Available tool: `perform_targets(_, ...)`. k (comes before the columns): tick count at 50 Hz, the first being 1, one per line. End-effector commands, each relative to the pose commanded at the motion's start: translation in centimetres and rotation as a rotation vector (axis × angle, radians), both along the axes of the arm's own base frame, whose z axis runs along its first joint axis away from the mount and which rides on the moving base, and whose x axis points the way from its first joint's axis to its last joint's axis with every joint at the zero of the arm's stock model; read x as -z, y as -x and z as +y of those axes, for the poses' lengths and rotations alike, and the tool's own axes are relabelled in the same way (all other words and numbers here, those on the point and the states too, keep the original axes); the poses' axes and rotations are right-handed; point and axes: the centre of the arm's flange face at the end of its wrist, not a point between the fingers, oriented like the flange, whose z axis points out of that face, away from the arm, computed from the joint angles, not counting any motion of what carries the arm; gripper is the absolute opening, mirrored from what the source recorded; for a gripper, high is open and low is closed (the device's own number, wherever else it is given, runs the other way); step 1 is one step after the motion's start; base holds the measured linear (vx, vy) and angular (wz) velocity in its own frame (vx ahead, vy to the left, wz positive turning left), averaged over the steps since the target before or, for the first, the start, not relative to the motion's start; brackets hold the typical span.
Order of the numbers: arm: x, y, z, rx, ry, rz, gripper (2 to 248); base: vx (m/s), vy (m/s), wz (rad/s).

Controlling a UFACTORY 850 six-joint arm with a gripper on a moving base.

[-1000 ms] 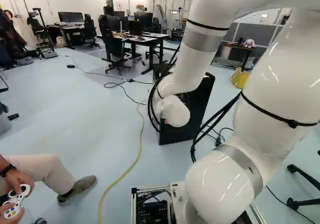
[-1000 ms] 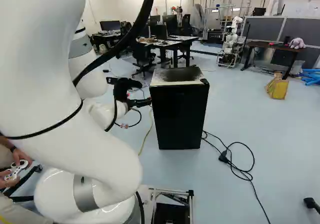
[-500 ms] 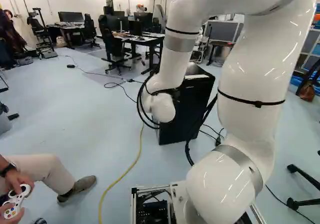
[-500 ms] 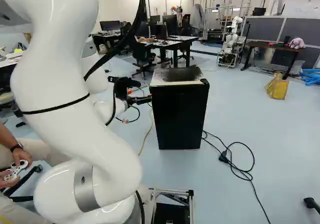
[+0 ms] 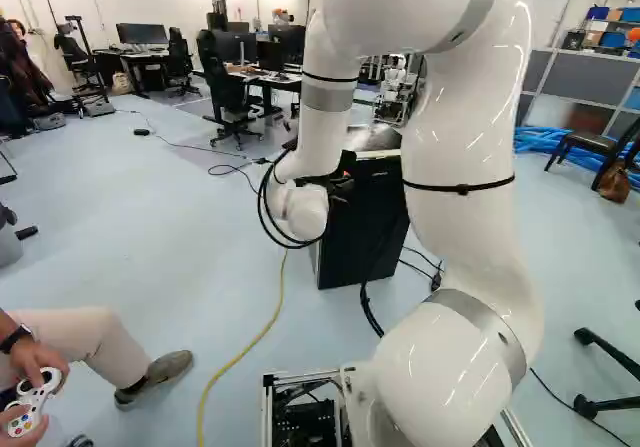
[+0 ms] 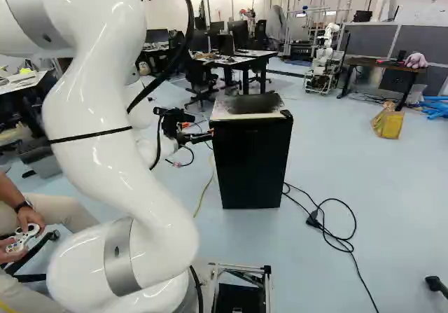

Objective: Grab a drink from the fridge

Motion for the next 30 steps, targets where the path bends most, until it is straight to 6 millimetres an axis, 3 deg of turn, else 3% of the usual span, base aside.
perform_targets(30, 0.9, -4.4, 1.9, 0.131, -0.023, -0.059, 247, 0.000, 0.000, 0.000)
